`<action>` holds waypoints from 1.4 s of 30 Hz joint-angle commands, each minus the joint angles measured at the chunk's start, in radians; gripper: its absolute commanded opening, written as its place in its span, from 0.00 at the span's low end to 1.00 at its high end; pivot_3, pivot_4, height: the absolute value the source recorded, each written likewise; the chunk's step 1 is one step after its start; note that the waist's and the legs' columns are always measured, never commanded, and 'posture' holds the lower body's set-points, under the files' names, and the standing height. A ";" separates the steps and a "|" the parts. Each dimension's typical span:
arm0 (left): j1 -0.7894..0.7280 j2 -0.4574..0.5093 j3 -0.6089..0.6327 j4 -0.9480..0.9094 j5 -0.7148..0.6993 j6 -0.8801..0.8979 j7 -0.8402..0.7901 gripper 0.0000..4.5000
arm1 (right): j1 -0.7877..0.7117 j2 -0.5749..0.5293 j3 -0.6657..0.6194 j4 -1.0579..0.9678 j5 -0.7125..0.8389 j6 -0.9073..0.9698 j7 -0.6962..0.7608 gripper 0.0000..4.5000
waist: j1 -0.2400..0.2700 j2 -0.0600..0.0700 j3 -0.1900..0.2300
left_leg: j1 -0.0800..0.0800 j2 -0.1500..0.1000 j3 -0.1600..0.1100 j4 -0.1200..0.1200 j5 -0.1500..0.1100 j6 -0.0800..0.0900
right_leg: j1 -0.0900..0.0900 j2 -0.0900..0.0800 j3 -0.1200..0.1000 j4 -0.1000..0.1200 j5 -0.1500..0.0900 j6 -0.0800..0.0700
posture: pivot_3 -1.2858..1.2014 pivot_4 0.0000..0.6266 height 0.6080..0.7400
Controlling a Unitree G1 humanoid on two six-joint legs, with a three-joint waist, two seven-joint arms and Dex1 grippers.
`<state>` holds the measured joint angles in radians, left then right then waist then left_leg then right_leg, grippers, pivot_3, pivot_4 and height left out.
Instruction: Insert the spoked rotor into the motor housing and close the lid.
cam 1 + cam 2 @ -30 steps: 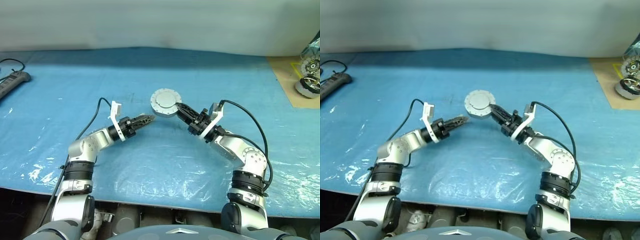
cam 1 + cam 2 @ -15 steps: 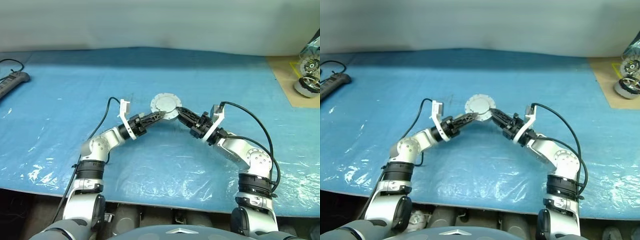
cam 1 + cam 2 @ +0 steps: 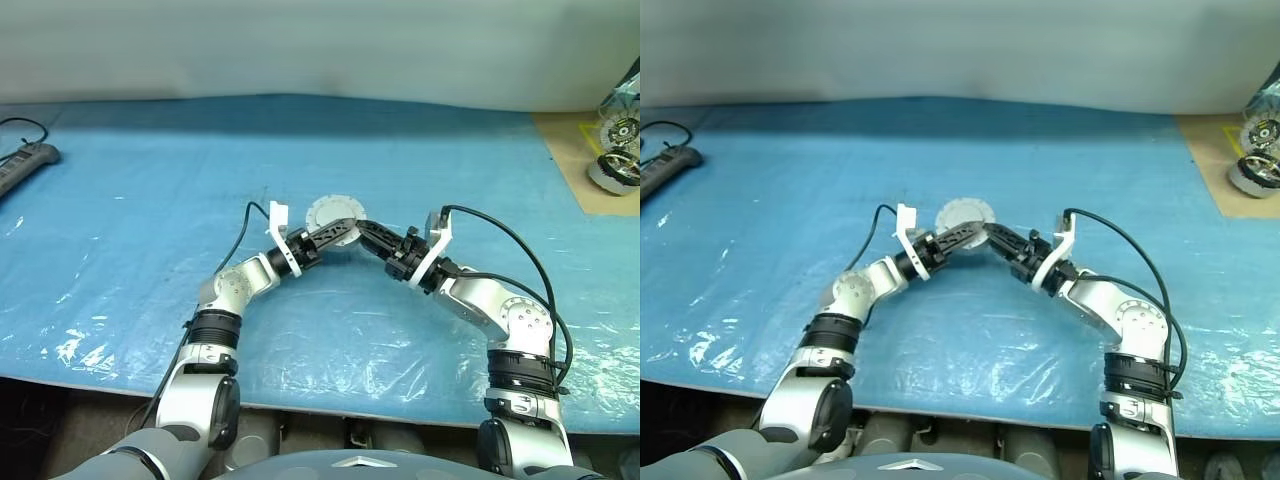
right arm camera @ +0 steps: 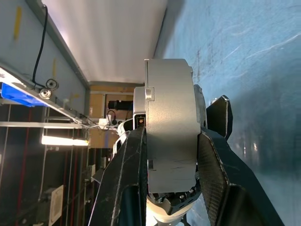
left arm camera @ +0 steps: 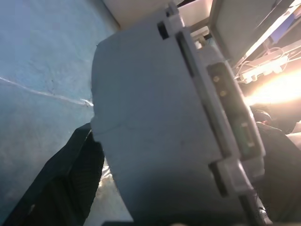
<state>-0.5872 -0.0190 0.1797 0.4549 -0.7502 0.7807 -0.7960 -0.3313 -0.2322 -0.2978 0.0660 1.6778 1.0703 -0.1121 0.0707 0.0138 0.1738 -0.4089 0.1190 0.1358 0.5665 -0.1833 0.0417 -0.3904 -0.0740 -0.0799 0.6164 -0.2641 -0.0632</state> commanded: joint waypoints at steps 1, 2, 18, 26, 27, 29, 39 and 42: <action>-0.003 0.006 0.026 -0.037 -0.012 0.019 0.057 0.73 | -0.013 0.010 0.008 -0.081 0.082 -0.004 0.037 0.25 | 0.000 0.000 0.000 | 0.000 0.000 0.000 0.000 0.000 0.000 | 0.000 0.000 0.000 0.000 0.000 0.000 | 0.52 0.24 1.00; -0.010 0.007 0.029 -0.027 -0.006 0.024 0.086 0.67 | -0.012 0.010 0.011 -0.082 0.083 -0.007 0.037 0.25 | 0.000 0.000 0.000 | 0.000 0.000 0.000 0.000 0.000 0.000 | 0.000 0.000 0.000 0.001 0.000 0.000 | 0.52 0.24 1.00; -0.052 0.001 0.140 -0.069 -0.191 0.096 0.245 0.59 | -0.008 0.011 0.025 -0.089 0.035 -0.104 0.023 0.25 | 0.002 0.000 0.000 | -0.002 0.000 -0.001 0.006 -0.001 0.001 | 0.000 -0.001 0.000 0.002 -0.001 -0.001 | 0.52 0.24 1.00; -0.089 -0.025 0.173 -0.021 -0.185 -0.002 0.372 0.59 | -0.011 0.002 0.039 -0.086 0.020 -0.118 0.030 0.25 | 0.002 0.000 0.000 | -0.002 0.000 -0.001 0.006 -0.001 0.001 | 0.000 -0.001 0.000 0.002 0.000 0.000 | 0.52 0.24 1.00; -0.085 -0.027 0.173 -0.029 -0.193 0.000 0.363 0.59 | -0.010 0.001 0.041 -0.087 0.019 -0.121 0.031 0.25 | 0.002 0.000 0.000 | -0.002 0.000 -0.001 0.006 -0.001 0.001 | 0.000 -0.001 0.000 0.002 0.001 0.001 | 0.52 0.24 1.00; -0.079 -0.025 0.157 -0.046 -0.188 0.011 0.354 0.59 | -0.009 0.000 0.042 -0.092 0.004 -0.132 0.032 0.25 | 0.000 0.000 0.000 | -0.002 0.000 -0.001 0.006 -0.001 0.001 | 0.000 -0.001 0.000 0.001 0.001 0.001 | 0.52 0.24 1.00; -0.099 -0.014 0.143 -0.022 -0.136 -0.022 0.361 0.59 | -0.004 0.003 0.032 -0.089 -0.014 -0.143 0.066 0.69 | -0.001 -0.001 0.001 | -0.002 0.000 -0.001 0.005 -0.001 0.001 | 0.000 0.000 0.000 0.002 0.002 0.003 | 0.52 0.24 1.00; -0.112 -0.008 0.155 -0.033 -0.142 -0.020 0.352 0.59 | -0.004 0.006 0.026 -0.087 -0.021 -0.143 0.067 0.69 | 0.011 -0.002 0.001 | -0.004 0.000 -0.002 0.006 -0.001 0.002 | 0.000 -0.001 0.000 0.000 0.002 0.004 | 0.52 0.24 1.00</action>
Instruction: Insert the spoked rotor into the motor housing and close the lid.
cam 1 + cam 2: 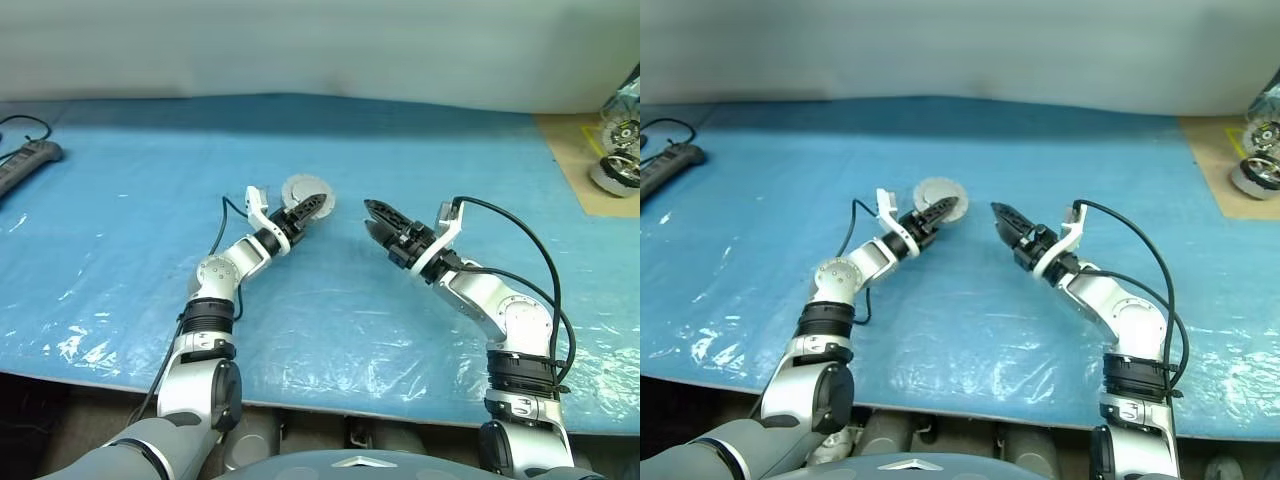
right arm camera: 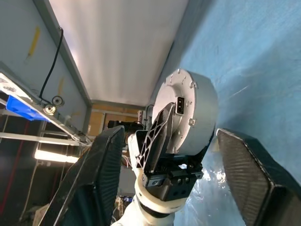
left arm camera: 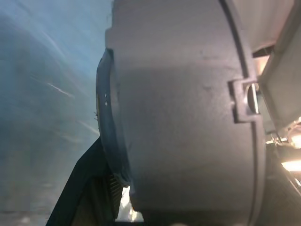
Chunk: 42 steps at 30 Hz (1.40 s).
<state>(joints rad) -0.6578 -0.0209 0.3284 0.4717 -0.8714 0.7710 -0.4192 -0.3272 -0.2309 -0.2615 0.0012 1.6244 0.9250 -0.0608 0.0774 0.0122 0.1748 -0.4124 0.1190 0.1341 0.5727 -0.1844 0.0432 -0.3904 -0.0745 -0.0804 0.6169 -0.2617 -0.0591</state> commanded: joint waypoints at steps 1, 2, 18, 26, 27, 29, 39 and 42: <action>-0.046 -0.004 0.009 -0.058 -0.025 -0.010 -0.026 0.59 | -0.007 0.002 -0.011 -0.025 0.025 0.003 0.017 0.69 | 0.006 0.000 0.000 | -0.001 0.000 0.000 0.001 -0.001 0.001 | 0.000 0.000 0.000 0.000 0.000 0.000 | 0.52 0.24 1.00; -0.049 0.000 0.013 -0.071 -0.030 -0.009 -0.028 0.59 | -0.006 0.000 -0.014 -0.026 0.022 0.003 0.018 0.69 | 0.006 0.000 0.000 | -0.002 0.000 0.000 0.003 -0.001 0.002 | 0.000 0.000 0.000 0.000 0.000 0.000 | 0.52 0.24 1.00; -0.180 0.166 0.052 0.290 0.191 -0.320 -0.077 0.59 | 0.037 -0.102 0.048 -0.103 -0.472 -0.125 0.195 0.69 | 0.003 -0.003 0.002 | -0.003 0.000 -0.001 0.004 -0.001 0.002 | 0.000 0.000 0.000 -0.002 0.002 0.004 | 0.52 0.24 1.00; -0.194 0.195 0.059 0.456 0.298 -0.438 -0.050 0.73 | 0.043 -0.074 0.058 -0.091 -0.541 -0.097 0.204 0.70 | -0.001 -0.005 0.003 | -0.001 0.000 -0.002 0.005 -0.002 0.003 | 0.001 0.000 -0.001 0.000 0.002 0.002 | 0.52 0.24 1.00; -0.196 0.202 0.063 0.462 0.298 -0.438 -0.056 0.76 | 0.045 -0.069 0.061 -0.090 -0.546 -0.092 0.207 0.70 | -0.002 -0.005 0.003 | 0.000 0.000 -0.002 0.005 -0.002 0.003 | 0.002 0.000 -0.001 0.000 0.002 0.001 | 0.52 0.24 1.00; -0.198 0.217 0.062 0.465 0.306 -0.433 -0.057 0.90 | 0.045 -0.063 0.064 -0.089 -0.559 -0.084 0.214 0.70 | -0.006 -0.005 0.003 | 0.003 0.000 -0.002 0.005 -0.002 0.003 | 0.004 0.000 -0.001 0.001 0.000 -0.002 | 0.52 0.24 1.00; -0.196 0.374 0.121 0.566 0.349 -0.519 0.042 0.99 | 0.048 -0.026 0.058 -0.082 -0.603 -0.063 0.245 0.70 | -0.012 -0.005 0.003 | 0.008 0.000 -0.002 0.002 0.000 0.000 | 0.007 0.000 0.001 0.000 0.000 -0.004 | 0.52 0.24 1.00; -0.188 0.405 0.123 0.549 0.354 -0.513 0.018 0.99 | 0.049 -0.024 0.062 -0.086 -0.619 -0.061 0.254 0.70 | -0.005 -0.005 0.003 | 0.007 0.000 -0.002 0.002 0.000 0.000 | 0.006 0.000 0.001 0.000 0.000 -0.003 | 0.52 0.24 1.00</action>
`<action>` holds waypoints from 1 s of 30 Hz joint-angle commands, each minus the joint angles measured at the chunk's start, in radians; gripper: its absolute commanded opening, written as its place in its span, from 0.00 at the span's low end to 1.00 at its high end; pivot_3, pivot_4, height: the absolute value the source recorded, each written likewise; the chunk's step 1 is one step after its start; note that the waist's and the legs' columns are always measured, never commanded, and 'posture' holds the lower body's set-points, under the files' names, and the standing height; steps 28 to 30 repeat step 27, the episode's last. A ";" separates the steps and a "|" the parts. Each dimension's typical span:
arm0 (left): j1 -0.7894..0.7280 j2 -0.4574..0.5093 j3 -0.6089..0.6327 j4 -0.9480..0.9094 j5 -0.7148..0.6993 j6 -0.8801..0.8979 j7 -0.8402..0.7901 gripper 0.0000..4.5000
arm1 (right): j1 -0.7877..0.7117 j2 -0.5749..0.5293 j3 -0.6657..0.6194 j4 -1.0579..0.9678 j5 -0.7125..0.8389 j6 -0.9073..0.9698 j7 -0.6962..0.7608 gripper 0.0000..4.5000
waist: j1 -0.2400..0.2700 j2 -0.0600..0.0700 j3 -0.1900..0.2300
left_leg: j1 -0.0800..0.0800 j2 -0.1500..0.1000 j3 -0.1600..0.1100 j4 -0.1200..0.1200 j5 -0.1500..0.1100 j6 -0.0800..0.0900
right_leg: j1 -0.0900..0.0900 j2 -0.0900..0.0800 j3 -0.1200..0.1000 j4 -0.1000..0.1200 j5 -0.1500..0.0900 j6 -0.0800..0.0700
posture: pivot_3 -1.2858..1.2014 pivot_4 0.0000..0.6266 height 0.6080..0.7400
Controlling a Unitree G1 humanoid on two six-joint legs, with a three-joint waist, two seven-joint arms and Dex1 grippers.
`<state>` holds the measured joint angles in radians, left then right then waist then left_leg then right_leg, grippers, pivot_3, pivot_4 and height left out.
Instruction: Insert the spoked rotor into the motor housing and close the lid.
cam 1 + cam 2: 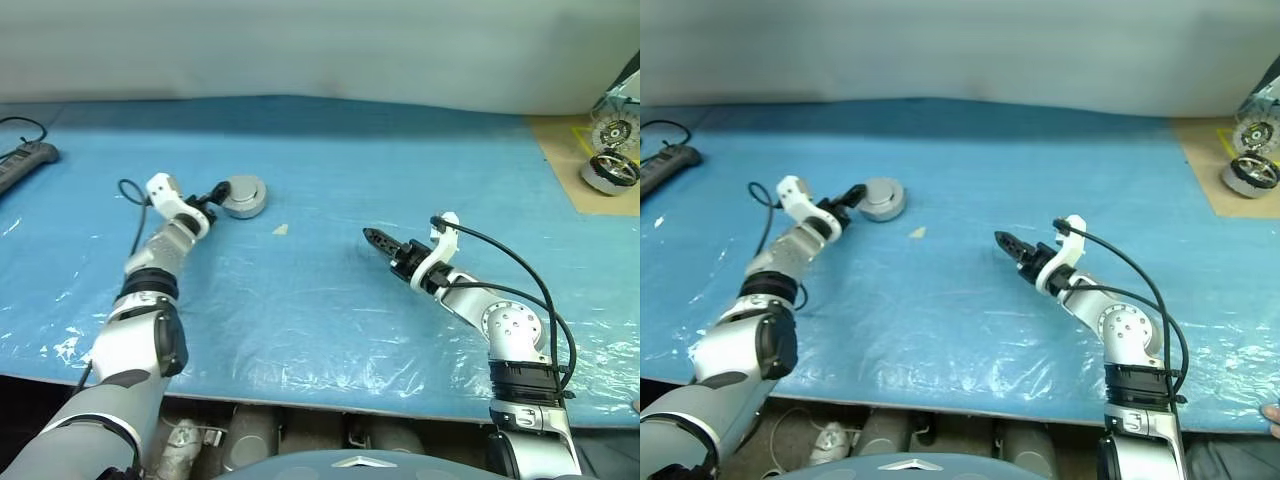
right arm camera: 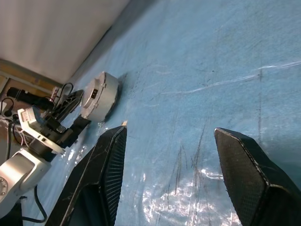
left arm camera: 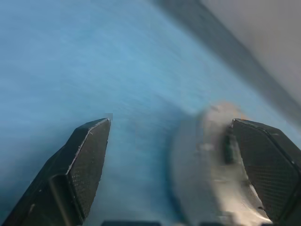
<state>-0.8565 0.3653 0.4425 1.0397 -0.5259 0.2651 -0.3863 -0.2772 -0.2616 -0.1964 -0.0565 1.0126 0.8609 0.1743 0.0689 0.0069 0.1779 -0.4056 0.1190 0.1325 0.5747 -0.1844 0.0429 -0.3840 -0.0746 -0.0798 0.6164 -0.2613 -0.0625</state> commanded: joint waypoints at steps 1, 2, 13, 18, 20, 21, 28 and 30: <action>0.018 0.029 0.008 -0.047 0.004 0.008 -0.036 0.99 | -0.001 0.002 0.003 -0.042 -0.017 0.000 0.028 0.70 | 0.006 0.000 0.000 | -0.001 0.000 0.000 0.000 0.000 0.000 | 0.000 0.000 0.000 0.000 0.000 0.000 | 0.52 0.24 1.00; 0.031 0.034 -0.001 -0.103 -0.004 0.033 -0.066 0.99 | 0.000 -0.007 0.013 -0.068 -0.031 -0.008 0.041 0.70 | 0.007 0.000 0.000 | -0.001 0.000 0.000 0.000 0.000 0.000 | 0.000 0.000 0.000 0.000 0.000 0.000 | 0.52 0.24 1.00; 0.317 -0.055 -0.320 -0.894 0.160 0.038 -0.086 0.99 | 0.113 -0.164 0.151 -0.327 -0.665 -0.302 -0.152 0.70 | 0.010 -0.002 0.001 | -0.003 0.000 0.001 0.000 0.000 0.000 | -0.001 0.000 -0.001 -0.003 0.000 0.000 | 0.52 0.24 1.00; 0.554 -0.104 -0.474 -1.081 0.343 -0.042 0.014 0.99 | 0.304 -0.128 0.125 -0.451 -0.856 -0.388 -0.276 0.70 | -0.004 -0.002 0.001 | -0.001 0.000 0.002 -0.006 0.000 0.000 | -0.001 0.000 0.000 -0.008 0.002 0.004 | 0.52 0.24 1.00; 0.634 -0.129 -0.492 -1.133 0.367 -0.039 0.052 0.99 | 0.396 -0.086 0.123 -0.504 -0.888 -0.403 -0.303 0.70 | -0.007 -0.002 0.001 | 0.000 0.000 0.002 -0.009 0.000 0.000 | 0.000 0.001 0.000 -0.009 0.002 0.004 | 0.52 0.24 1.00; 0.665 -0.142 -0.490 -1.156 0.366 -0.031 0.064 0.99 | 0.433 -0.069 0.128 -0.524 -0.909 -0.413 -0.310 0.70 | -0.007 -0.002 0.001 | 0.000 0.000 0.002 -0.010 -0.001 0.001 | -0.001 0.001 0.000 -0.010 0.002 0.004 | 0.52 0.24 1.00; 0.721 -0.146 -0.472 -1.199 0.391 -0.019 0.103 0.99 | 0.485 0.006 0.116 -0.537 -0.950 -0.433 -0.311 0.70 | -0.008 -0.002 0.002 | 0.007 0.000 0.002 -0.010 -0.003 0.000 | 0.006 0.001 0.001 -0.010 0.000 0.002 | 0.52 0.24 1.00; 0.721 -0.146 -0.472 -1.199 0.391 -0.019 0.103 0.99 | 0.485 0.006 0.116 -0.537 -0.950 -0.433 -0.311 0.70 | -0.008 -0.002 0.002 | 0.007 0.000 0.002 -0.010 -0.003 0.000 | 0.006 0.001 0.001 -0.010 0.000 0.002 | 0.52 0.24 1.00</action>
